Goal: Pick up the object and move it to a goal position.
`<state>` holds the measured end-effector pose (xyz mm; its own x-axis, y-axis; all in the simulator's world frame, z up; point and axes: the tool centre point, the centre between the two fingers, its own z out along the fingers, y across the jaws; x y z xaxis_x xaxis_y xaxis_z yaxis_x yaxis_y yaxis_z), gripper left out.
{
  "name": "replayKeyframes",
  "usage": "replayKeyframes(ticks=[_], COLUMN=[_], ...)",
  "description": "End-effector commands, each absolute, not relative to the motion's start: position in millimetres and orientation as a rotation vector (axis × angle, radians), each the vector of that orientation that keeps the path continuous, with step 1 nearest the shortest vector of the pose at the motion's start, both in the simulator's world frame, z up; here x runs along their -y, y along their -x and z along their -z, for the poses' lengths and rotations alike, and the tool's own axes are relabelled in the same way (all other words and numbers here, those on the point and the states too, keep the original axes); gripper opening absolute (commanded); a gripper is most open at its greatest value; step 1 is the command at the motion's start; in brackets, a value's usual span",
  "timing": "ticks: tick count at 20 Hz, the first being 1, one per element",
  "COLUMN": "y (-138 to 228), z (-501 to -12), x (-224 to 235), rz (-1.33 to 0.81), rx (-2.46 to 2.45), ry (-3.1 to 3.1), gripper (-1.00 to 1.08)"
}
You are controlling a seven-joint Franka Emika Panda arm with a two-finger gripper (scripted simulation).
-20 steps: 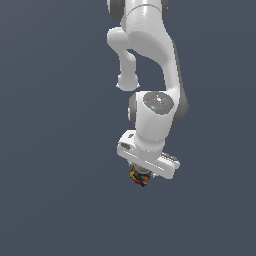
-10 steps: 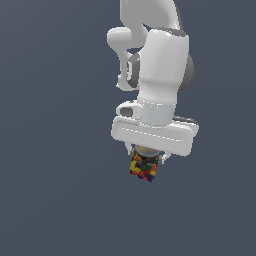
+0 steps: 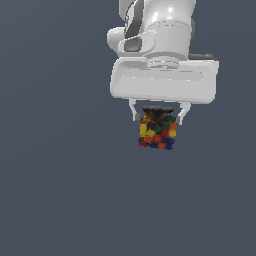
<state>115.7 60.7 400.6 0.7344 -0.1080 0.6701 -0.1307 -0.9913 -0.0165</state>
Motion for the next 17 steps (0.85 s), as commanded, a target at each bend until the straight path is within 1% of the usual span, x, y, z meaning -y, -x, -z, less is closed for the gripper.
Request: replayKeyframes(ticks=[1, 5, 9, 17], y=[-106, -93, -82, -72], z=[-430, -461, -482, -498], x=[-64, -68, -71, -73], rz=[-1.206, -1.304, -1.371, -1.421], rx=[0.136, 0.061, 0.008, -0.032], ry=[-2.863, -2.819, -2.786, -2.758], gripper=[-1.00, -1.00, -1.00, -1.00])
